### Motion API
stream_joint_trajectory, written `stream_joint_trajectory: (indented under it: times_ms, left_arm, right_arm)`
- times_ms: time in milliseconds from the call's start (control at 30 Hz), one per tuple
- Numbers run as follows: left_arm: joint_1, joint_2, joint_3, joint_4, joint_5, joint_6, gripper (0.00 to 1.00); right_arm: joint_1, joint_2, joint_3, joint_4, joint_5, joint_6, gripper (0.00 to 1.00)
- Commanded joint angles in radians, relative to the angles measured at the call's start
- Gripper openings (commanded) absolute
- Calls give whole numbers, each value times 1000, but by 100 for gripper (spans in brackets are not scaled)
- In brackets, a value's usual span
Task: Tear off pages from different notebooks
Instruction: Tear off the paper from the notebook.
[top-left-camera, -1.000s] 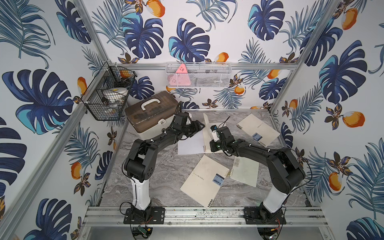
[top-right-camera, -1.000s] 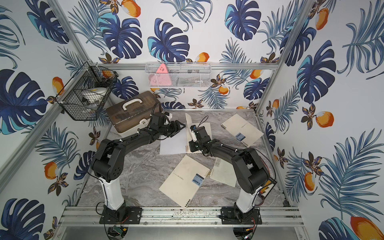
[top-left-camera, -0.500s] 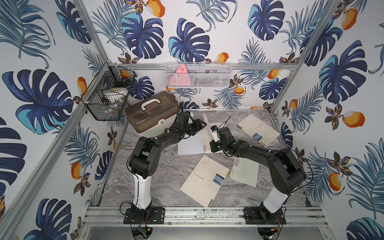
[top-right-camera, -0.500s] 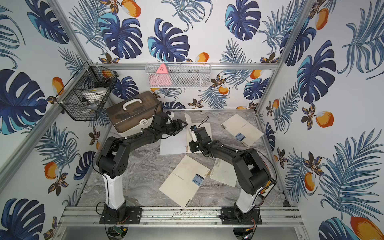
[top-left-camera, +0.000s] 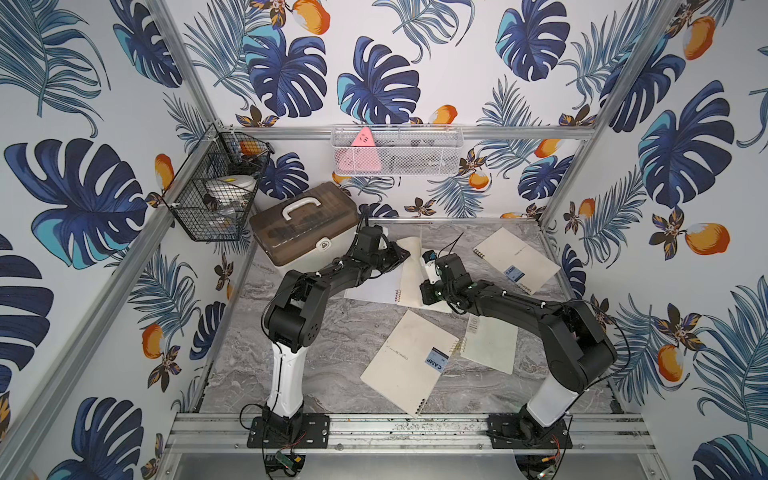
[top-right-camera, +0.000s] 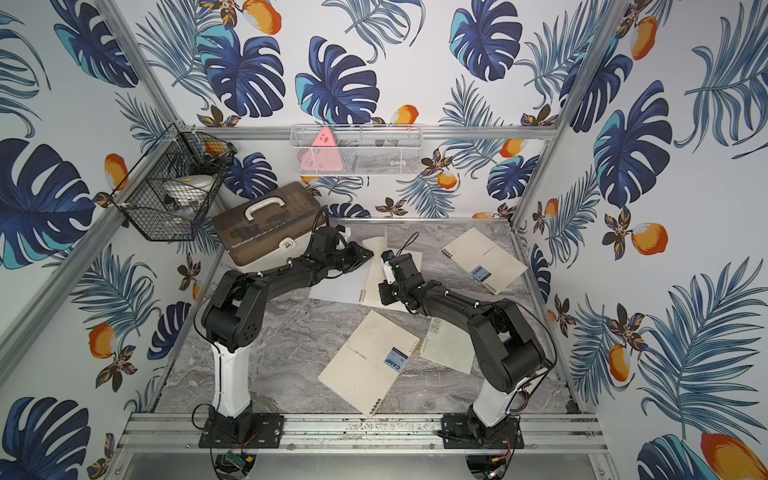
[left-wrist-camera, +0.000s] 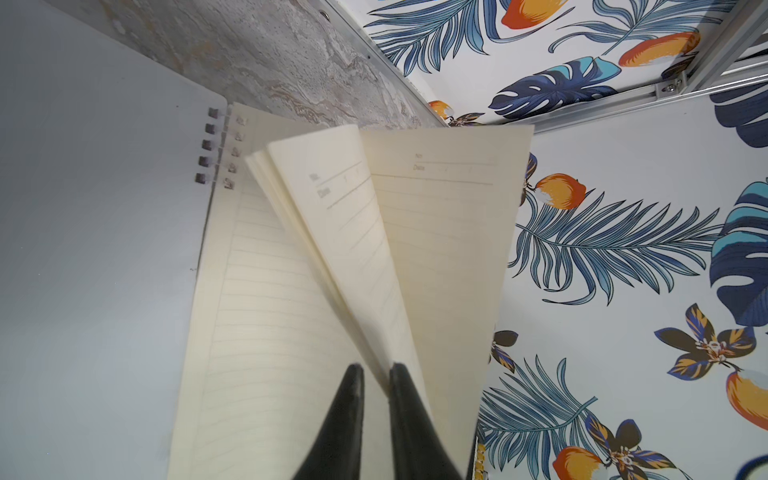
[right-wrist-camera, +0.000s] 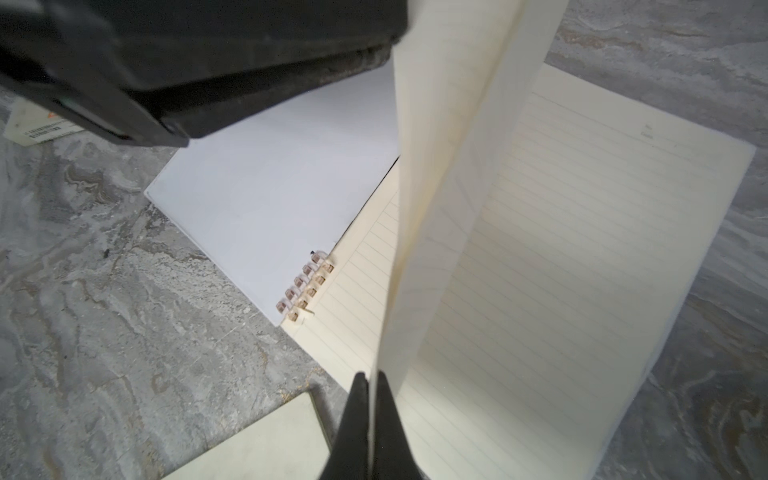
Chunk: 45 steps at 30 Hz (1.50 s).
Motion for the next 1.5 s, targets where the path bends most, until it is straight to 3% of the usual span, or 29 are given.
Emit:
stream_joint_trajectory:
  times_ms: [0, 167, 233, 267, 333, 433, 600, 700, 1100, 1200, 1267, 1467]
  left_arm:
    - [-1, 9, 11, 27, 8, -10, 13]
    - [-7, 19, 16, 31, 17, -13, 12]
    - [-7, 19, 16, 32, 19, -9, 2]
    - [-7, 17, 15, 30, 19, -8, 2]
    - [-7, 6, 8, 21, 21, -6, 9]
    - [-4, -28, -16, 33, 15, -11, 32]
    - [-6, -72, -28, 63, 32, -19, 60]
    - [-7, -80, -29, 56, 44, -3, 67]
    - [-29, -34, -4, 33, 62, 42, 75]
    - [-32, -29, 13, -17, 44, 71, 64]
    - [-32, -17, 22, -35, 37, 77, 40]
    - [-32, 5, -4, -1, 35, 58, 24]
  right_arm:
    - [2, -9, -1, 12, -12, -1, 1]
    - [2, -4, -10, 20, -17, -9, 1]
    - [2, -3, -14, 23, -20, -10, 1]
    - [2, -3, -18, 22, -18, -10, 1]
    - [2, -5, -20, 22, -14, -7, 1]
    - [2, -14, -29, 33, -30, -18, 0]
    - [1, -15, -40, 62, -59, -16, 0]
    - [2, -13, -42, 65, -58, -21, 0]
    - [2, -8, -51, 80, -79, -38, 0]
    - [2, -11, -56, 83, -78, -40, 0]
    - [2, -14, -57, 86, -83, -39, 0]
    - [2, -17, -63, 80, -77, -46, 0]
